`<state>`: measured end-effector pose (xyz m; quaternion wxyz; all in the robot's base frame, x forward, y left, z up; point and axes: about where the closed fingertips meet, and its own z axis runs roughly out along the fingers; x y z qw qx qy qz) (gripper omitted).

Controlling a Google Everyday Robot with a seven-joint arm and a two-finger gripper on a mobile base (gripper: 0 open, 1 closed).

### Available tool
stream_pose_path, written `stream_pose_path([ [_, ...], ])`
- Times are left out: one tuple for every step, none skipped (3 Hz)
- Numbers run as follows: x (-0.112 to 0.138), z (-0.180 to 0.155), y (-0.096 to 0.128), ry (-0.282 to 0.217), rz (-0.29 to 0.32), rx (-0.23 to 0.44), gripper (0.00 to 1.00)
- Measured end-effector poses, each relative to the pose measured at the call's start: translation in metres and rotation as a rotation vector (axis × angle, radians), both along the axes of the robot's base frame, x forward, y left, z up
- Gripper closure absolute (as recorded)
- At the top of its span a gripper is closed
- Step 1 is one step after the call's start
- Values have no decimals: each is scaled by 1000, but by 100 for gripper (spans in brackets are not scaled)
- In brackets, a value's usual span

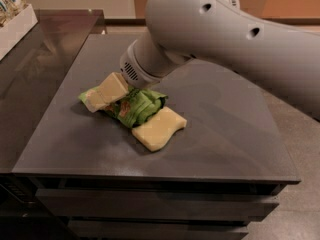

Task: Move green rice chip bag near sponge

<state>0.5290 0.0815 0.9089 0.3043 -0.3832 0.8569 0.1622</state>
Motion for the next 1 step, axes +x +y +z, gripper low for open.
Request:
stream_pose_path([
  [0, 0, 0, 0, 0, 0, 0],
])
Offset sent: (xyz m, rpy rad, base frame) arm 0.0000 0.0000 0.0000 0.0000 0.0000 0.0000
